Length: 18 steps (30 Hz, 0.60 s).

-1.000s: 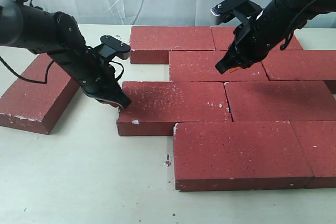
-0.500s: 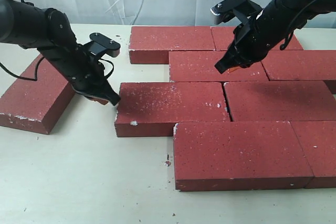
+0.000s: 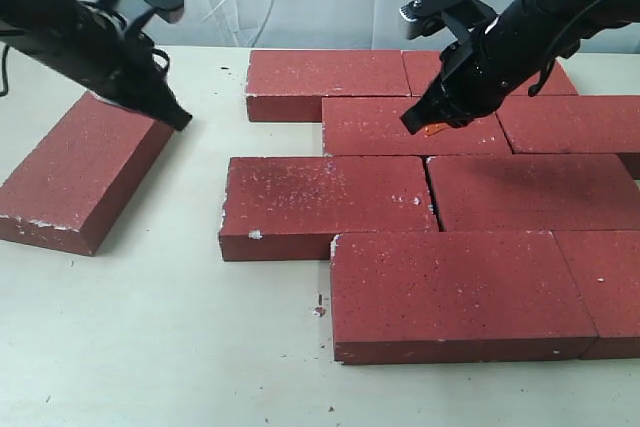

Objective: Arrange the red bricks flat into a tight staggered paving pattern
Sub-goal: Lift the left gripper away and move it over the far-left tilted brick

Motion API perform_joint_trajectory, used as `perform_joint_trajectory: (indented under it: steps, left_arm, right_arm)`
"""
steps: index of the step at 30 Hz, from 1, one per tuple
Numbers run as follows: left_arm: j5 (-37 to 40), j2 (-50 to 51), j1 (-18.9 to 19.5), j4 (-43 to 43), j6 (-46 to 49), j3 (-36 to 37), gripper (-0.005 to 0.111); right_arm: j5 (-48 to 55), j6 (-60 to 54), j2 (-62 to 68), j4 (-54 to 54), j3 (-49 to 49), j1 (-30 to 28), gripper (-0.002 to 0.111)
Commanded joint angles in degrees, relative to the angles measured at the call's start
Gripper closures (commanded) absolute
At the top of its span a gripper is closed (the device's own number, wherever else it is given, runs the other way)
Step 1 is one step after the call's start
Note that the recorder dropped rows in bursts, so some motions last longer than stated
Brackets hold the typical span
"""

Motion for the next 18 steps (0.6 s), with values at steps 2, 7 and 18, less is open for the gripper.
perform_joint_trajectory:
  steps: [2, 7, 18]
  left_arm:
    - [-9.9, -0.4, 5.9, -0.1, -12.2, -3.9, 0.107]
    - [14.0, 2.4, 11.4, 8.9, -19.9, -16.5, 0.106]
    - [28.2, 10.2, 19.1, 5.2, -19.5, -22.4, 0.002]
  right_arm:
    - [-0.5, -0.3, -0.1, 2.1, 0.1, -0.2, 0.109]
    - [-0.6, -0.3, -0.1, 2.7, 0.1, -0.2, 0.109]
    - [-0.5, -0.4, -0.1, 3.0, 0.1, -0.2, 0.109]
